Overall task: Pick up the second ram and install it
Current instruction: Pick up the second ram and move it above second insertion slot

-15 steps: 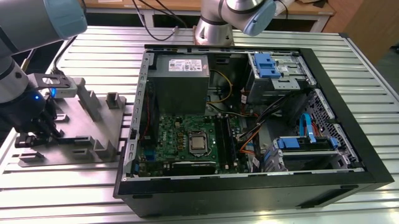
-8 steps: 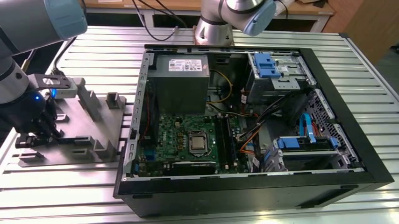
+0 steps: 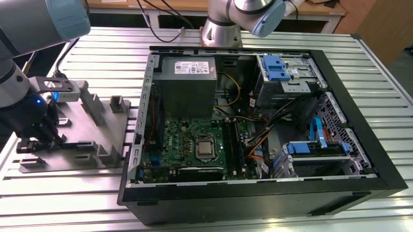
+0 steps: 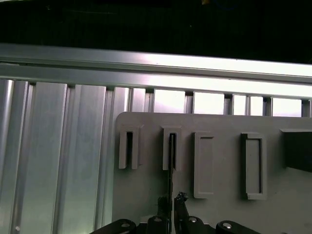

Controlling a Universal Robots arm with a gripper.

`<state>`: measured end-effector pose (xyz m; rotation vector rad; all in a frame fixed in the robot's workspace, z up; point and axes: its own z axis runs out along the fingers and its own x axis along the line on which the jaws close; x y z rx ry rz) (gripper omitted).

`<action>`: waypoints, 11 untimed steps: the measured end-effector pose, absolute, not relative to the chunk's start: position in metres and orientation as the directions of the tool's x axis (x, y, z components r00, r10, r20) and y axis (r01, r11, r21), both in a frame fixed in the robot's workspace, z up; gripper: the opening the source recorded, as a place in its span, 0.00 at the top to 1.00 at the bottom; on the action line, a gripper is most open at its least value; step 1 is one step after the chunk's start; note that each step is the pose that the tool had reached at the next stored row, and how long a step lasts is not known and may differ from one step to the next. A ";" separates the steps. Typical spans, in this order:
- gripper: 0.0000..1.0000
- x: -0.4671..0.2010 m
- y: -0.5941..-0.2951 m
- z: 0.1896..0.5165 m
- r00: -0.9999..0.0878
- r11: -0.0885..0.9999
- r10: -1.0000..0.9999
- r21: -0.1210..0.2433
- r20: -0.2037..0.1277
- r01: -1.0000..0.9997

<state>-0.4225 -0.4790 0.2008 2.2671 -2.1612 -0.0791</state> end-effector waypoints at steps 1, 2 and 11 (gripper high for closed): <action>0.80 -0.422 -0.479 0.201 0.047 -0.048 -0.998 0.041 -0.031 -0.998; 0.87 -0.422 -0.479 0.201 0.047 -0.048 -0.998 0.041 -0.031 -0.998; 0.89 -0.422 -0.479 0.201 0.047 -0.048 -0.998 0.041 -0.031 -0.998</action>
